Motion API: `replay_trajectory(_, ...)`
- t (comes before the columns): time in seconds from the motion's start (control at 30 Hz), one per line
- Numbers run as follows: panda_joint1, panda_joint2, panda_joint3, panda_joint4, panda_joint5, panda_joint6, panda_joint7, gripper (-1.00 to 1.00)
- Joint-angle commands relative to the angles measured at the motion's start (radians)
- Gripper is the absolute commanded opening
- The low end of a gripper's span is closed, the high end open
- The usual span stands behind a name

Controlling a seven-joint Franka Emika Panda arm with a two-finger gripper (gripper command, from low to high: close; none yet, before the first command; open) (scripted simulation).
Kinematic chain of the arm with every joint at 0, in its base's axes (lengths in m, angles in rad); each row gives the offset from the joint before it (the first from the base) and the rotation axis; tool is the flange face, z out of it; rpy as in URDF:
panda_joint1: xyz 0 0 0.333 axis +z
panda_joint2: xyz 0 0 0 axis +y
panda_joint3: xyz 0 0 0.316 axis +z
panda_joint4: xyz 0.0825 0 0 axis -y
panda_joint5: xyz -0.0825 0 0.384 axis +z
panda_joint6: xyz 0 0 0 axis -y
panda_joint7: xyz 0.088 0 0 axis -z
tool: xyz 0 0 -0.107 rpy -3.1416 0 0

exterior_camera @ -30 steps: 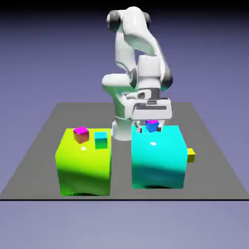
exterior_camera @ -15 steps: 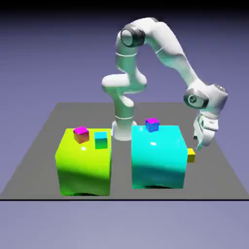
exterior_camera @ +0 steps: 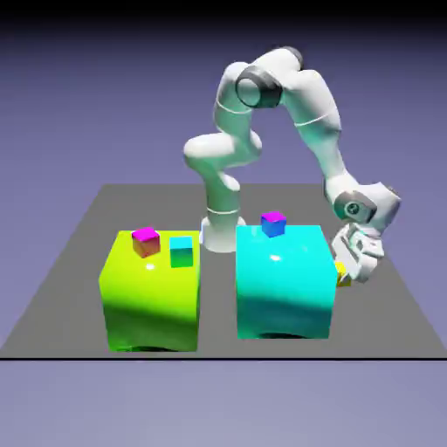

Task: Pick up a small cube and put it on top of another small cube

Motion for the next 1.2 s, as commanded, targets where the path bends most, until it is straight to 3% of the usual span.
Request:
replay_trajectory(0.0,-0.024,-0.017,0.014,-0.001,0.005,-0.009,-0.040,-1.00)
replay_trajectory(0.33,-0.372,-0.280,0.152,0.102,-0.015,-0.125,-0.365,-1.00)
replay_trajectory(1.03,-0.775,-0.415,-0.544,0.357,0.769,-0.598,0.529,-1.00)
replay_trajectory(1.17,-0.722,-0.383,-0.610,0.376,0.787,-0.599,0.703,-1.00)
